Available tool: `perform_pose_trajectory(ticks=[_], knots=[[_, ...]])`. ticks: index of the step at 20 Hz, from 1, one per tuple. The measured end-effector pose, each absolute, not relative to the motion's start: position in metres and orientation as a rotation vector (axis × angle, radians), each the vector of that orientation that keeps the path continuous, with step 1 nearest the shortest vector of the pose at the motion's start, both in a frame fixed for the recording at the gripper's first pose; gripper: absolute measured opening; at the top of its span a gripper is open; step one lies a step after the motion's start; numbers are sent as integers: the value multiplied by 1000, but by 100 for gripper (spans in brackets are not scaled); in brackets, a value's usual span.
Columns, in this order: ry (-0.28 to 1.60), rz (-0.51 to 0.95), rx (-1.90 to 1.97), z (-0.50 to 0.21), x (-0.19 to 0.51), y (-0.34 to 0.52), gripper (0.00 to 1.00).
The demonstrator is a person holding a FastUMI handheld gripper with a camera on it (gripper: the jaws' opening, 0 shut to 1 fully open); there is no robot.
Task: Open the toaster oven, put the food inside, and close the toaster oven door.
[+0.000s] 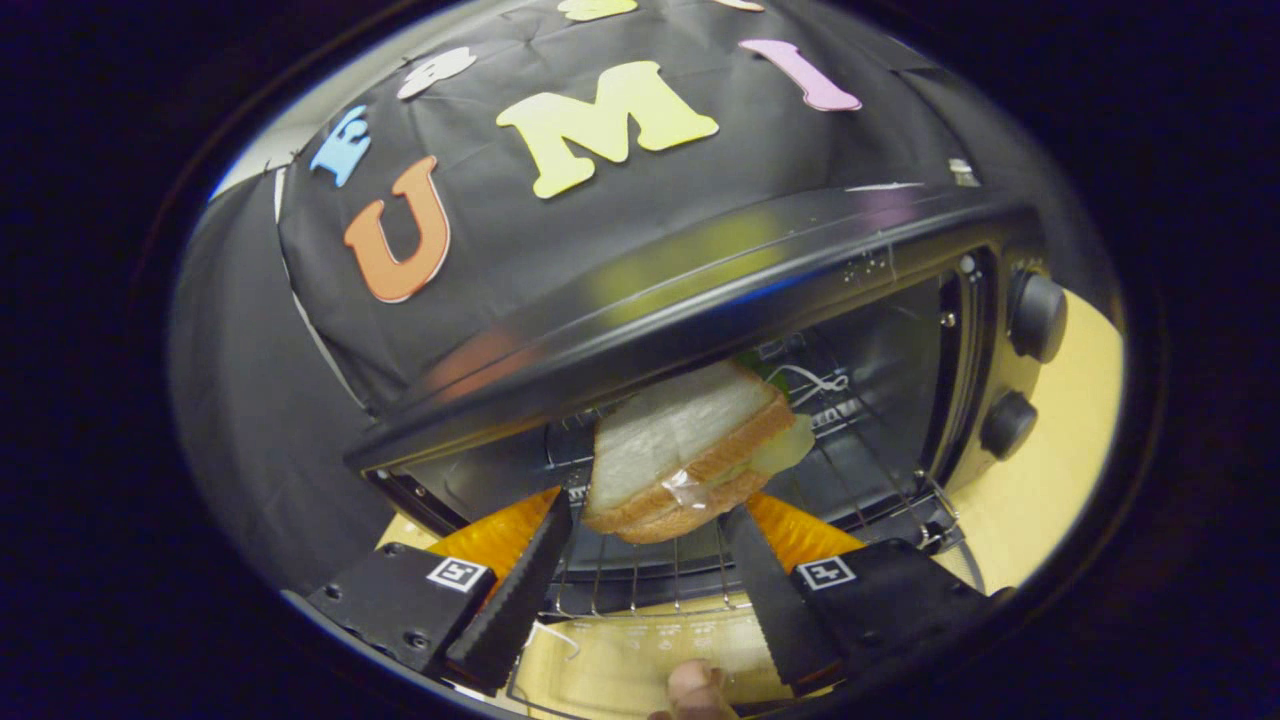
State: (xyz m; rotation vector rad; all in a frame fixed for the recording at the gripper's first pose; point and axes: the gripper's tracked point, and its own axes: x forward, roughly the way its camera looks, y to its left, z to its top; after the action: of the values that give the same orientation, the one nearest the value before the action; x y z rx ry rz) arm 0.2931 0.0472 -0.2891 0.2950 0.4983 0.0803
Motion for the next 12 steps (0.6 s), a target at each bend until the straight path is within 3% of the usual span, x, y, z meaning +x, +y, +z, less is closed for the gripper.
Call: perform_pose_trajectory(ticks=[12], knots=[[729,36,6,-317,214,36,99]])
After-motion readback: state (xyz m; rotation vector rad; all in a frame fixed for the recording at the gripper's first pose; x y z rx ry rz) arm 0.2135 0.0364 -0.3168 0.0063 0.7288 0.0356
